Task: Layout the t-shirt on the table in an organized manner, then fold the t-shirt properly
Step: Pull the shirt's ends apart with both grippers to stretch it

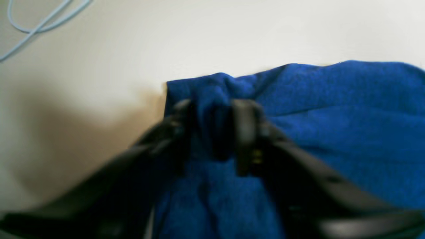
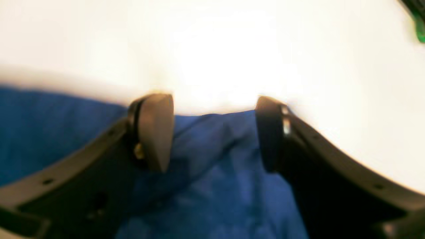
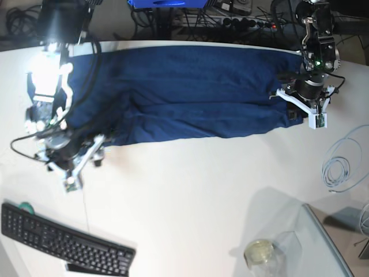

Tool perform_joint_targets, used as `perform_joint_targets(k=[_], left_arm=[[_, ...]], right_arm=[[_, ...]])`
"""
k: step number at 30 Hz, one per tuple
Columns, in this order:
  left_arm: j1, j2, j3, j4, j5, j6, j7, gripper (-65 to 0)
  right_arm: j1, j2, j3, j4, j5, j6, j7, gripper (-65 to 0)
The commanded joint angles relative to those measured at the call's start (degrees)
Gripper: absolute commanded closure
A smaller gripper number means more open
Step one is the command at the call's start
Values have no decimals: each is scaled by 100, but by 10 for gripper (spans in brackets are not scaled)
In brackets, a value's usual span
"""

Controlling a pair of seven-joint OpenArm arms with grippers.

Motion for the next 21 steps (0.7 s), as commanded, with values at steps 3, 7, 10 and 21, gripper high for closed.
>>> perform_joint_targets(k=[3, 7, 10, 21], left_arm=[[7, -49, -33, 405, -23, 24, -140, -387], [200, -40, -42, 854, -23, 24, -140, -499], [429, -40, -42, 1091, -23, 42, -140, -504], [930, 118, -1053, 1161, -23, 15, -157, -500]], right_arm=[[572, -135, 662, -533, 35, -1, 36, -390], [897, -99, 838, -1113, 35, -529, 10, -390], [959, -99, 847, -1280, 35, -599, 19, -390], [1319, 15, 838, -2107, 35, -1047, 212, -389]])
